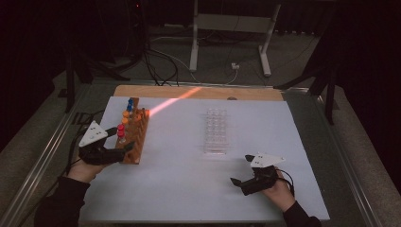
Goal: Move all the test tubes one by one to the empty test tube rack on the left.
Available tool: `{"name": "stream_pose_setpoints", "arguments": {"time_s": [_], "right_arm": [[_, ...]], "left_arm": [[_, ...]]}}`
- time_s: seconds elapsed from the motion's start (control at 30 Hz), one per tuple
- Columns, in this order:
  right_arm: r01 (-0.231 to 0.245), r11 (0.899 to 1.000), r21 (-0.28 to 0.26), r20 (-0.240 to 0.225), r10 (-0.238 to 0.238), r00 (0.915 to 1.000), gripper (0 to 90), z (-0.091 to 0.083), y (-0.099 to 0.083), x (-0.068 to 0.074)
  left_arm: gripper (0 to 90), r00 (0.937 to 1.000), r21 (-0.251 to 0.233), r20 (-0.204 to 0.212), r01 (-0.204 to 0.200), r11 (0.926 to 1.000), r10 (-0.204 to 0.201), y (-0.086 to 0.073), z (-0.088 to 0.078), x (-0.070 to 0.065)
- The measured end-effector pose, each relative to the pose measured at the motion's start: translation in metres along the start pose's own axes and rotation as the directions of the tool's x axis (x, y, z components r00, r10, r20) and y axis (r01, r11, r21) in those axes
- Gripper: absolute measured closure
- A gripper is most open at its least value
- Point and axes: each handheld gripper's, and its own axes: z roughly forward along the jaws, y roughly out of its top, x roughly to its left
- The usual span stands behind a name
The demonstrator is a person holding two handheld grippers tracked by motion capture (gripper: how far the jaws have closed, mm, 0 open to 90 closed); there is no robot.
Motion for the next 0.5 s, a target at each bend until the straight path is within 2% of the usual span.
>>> {"name": "stream_pose_setpoints", "arguments": {"time_s": [0.03, 0.07, 0.13, 0.17, 0.2, 0.3, 0.37, 0.4, 0.43, 0.5], "right_arm": [[-0.003, 1.0, -0.001, -0.001, 0.003, 1.0, 0.0, 0.0, 0.0, 0.0], [-0.005, 1.0, -0.002, -0.001, 0.005, 1.0, 0.0, 0.0, 0.0, 0.0], [-0.004, 1.0, 0.0, -0.001, 0.004, 1.0, 0.0, 0.0, 0.0, 0.0], [-0.002, 1.0, 0.0, 0.001, 0.002, 1.0, 0.0, 0.0, -0.001, 0.0], [-0.004, 1.0, -0.002, -0.001, 0.004, 1.0, 0.0, 0.0, -0.001, 0.0], [-0.003, 1.0, -0.008, 0.001, 0.003, 1.0, 0.0, -0.001, 0.0, 0.001], [-0.004, 1.0, -0.015, -0.001, 0.004, 1.0, 0.0, -0.001, 0.0, 0.001], [-0.003, 1.0, -0.017, -0.002, 0.003, 1.0, 0.0, -0.001, 0.0, 0.001], [-0.001, 1.0, -0.015, -0.003, 0.001, 1.0, 0.0, -0.001, 0.0, 0.001], [0.002, 1.0, -0.012, -0.006, -0.002, 1.0, 0.0, 0.0, 0.0, 0.002]], "left_arm": [[14.9, 0.9991, -0.004, 0.041, -0.005, 1.0, 0.005, 0.001, 0.0, -0.005], [8.7, 0.997, -0.001, 0.077, -0.01, 0.9999, 0.011, 0.002, 0.001, -0.011], [1.4, 0.9856, -0.02, 0.168, -0.011, 0.9997, 0.014, 0.0, 0.002, -0.02], [1.1, 0.9804, -0.031, 0.197, -0.003, 0.9995, 0.009, -0.001, 0.003, -0.025], [1.0, 0.9741, -0.037, 0.225, -0.012, 0.9992, 0.02, -0.004, 0.005, -0.03], [0.5, 0.9624, -0.056, 0.27, -0.017, 0.9983, 0.032, -0.014, 0.01, -0.045], [0.5, 0.9525, -0.032, 0.3, -0.045, 0.9985, 0.053, -0.022, 0.016, -0.054], [0.5, 0.9521, -0.015, 0.299, -0.061, 0.998, 0.063, -0.027, 0.019, -0.058], [0.5, 0.949, -0.011, 0.308, -0.068, 0.9976, 0.068, -0.031, 0.022, -0.061], [0.5, 0.9451, 0.003, 0.324, -0.047, 0.9989, 0.044, -0.041, 0.028, -0.063]]}}
